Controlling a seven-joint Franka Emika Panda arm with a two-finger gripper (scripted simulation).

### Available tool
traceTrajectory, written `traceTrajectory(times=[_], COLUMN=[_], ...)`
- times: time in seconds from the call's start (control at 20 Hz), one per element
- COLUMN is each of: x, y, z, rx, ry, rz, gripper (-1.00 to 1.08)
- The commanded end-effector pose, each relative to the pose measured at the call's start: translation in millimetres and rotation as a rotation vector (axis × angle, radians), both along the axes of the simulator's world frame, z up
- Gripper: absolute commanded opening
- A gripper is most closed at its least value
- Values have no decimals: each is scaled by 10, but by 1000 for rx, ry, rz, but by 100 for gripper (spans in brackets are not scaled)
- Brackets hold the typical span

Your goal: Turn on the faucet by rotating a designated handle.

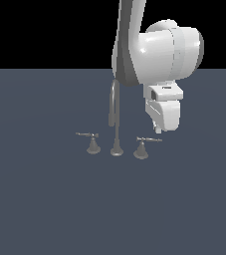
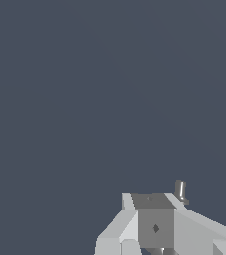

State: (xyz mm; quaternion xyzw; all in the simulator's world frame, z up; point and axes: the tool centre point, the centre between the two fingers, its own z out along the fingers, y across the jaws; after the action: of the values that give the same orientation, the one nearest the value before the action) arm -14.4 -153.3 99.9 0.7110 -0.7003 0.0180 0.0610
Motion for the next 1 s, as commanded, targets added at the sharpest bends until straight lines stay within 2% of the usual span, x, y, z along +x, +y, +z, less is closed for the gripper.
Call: traceTrajectory(times=[0.0, 0.45, 0.95], x=[14, 114, 97], y=[32, 76, 73], z=[-220, -335, -349], rx=[36, 97, 106], ry=[-5, -61, -69], rz=[-51, -153, -168], gripper=[-100, -100, -100])
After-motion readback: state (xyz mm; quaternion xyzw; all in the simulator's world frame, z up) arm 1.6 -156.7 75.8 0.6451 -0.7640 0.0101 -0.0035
